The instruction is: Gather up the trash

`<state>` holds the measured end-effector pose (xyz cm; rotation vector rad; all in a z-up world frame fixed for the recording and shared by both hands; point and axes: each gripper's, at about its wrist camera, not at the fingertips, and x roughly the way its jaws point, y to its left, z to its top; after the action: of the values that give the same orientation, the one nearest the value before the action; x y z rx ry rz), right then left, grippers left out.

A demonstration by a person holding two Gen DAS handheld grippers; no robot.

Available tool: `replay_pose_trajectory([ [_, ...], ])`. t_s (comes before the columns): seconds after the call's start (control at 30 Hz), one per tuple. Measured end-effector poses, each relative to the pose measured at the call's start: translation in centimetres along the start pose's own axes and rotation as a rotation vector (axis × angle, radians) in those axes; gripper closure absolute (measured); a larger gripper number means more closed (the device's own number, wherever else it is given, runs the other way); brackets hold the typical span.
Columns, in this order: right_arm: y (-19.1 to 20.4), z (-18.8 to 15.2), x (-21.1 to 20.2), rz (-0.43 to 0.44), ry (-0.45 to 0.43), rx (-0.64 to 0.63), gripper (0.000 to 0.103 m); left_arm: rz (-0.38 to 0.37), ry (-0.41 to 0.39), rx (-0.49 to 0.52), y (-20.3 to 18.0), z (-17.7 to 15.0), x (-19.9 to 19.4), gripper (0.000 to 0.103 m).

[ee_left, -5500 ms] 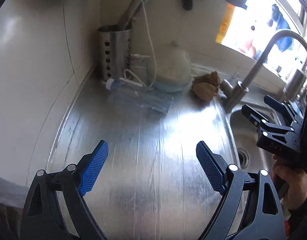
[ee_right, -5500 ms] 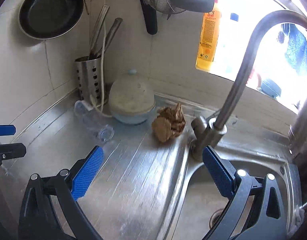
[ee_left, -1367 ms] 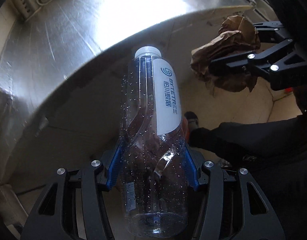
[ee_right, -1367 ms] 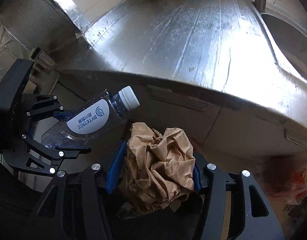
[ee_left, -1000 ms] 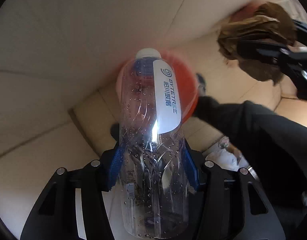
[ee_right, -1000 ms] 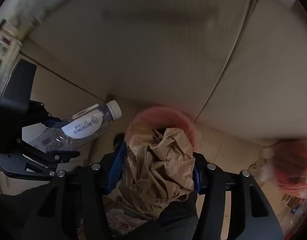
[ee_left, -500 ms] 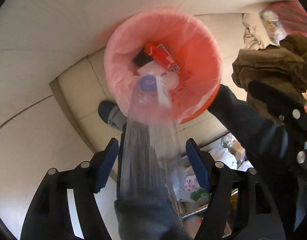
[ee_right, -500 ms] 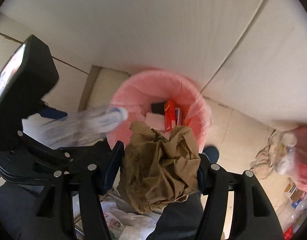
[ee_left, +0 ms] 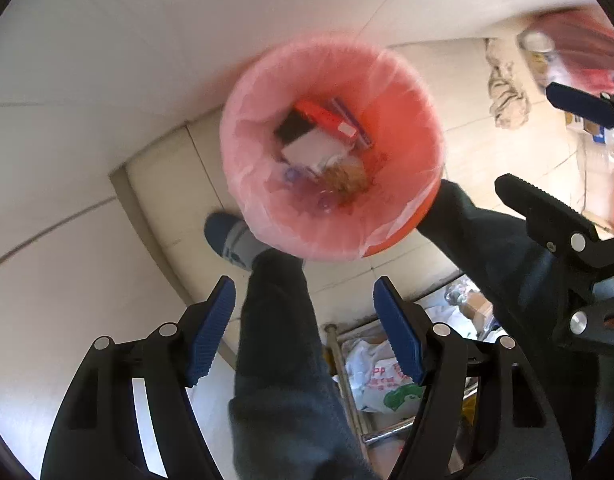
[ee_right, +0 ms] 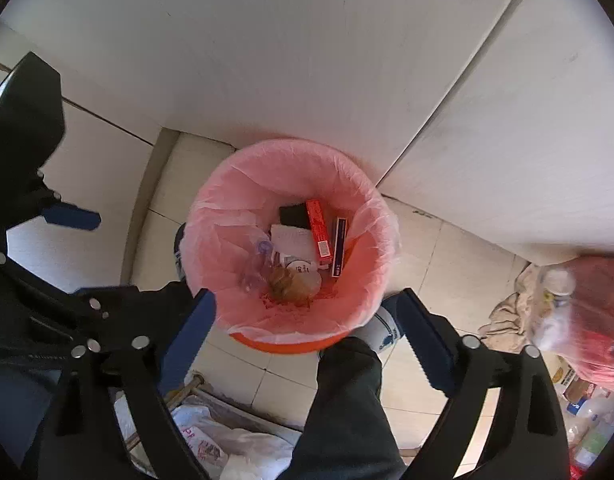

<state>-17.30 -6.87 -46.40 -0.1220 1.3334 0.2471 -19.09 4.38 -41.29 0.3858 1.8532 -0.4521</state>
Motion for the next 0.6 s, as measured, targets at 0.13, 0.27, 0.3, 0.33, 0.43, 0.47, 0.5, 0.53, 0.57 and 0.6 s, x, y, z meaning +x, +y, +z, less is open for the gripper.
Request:
replay_pose_trajectory([
  [0.13,-1.0,-0.1,-6.7,-0.01,-0.043,0.014,0.01,0.014,-0.091,0.025,-0.5,-2.0,-6.2,0.033],
  [0.27,-2.3,0.4,-15.4,-0.049,-0.12,0.065,0.008,0.028,-0.192,0.015,-0.4,-4.0,-13.7,0.03],
  [0.3,-2.7,0.6,-17.2,-0.053,-0.137,0.078,0.007,0.031,-0.215,0.007,-0.4,-4.4,-15.4,0.029],
  [0.33,-3.1,0.8,-19.5,-0.057,-0.154,0.093,0.007,0.038,-0.24,-0.004,-0.3,-4.9,-17.4,0.029],
  [0.43,-3.9,1.5,-25.1,-0.07,-0.208,0.133,0.006,0.047,-0.314,-0.048,0.0,-5.9,-22.7,0.029],
  [0.47,-3.9,1.8,-27.0,-0.075,-0.228,0.145,0.006,0.056,-0.336,-0.06,0.1,-6.1,-24.4,0.029],
  [0.5,-4.1,2.1,-28.5,-0.079,-0.243,0.153,0.006,0.055,-0.358,-0.07,0.3,-6.3,-26.0,0.029],
  [0.53,-4.1,2.4,-30.1,-0.084,-0.261,0.167,0.005,0.054,-0.38,-0.081,0.4,-6.5,-27.5,0.029],
  [0.57,-4.1,2.7,-31.5,-0.079,-0.274,0.178,0.005,0.061,-0.398,-0.091,0.5,-6.7,-29.2,0.029],
  [0.6,-3.9,2.9,-32.8,-0.072,-0.286,0.186,0.005,0.065,-0.41,-0.093,0.4,-6.7,-30.5,0.028],
])
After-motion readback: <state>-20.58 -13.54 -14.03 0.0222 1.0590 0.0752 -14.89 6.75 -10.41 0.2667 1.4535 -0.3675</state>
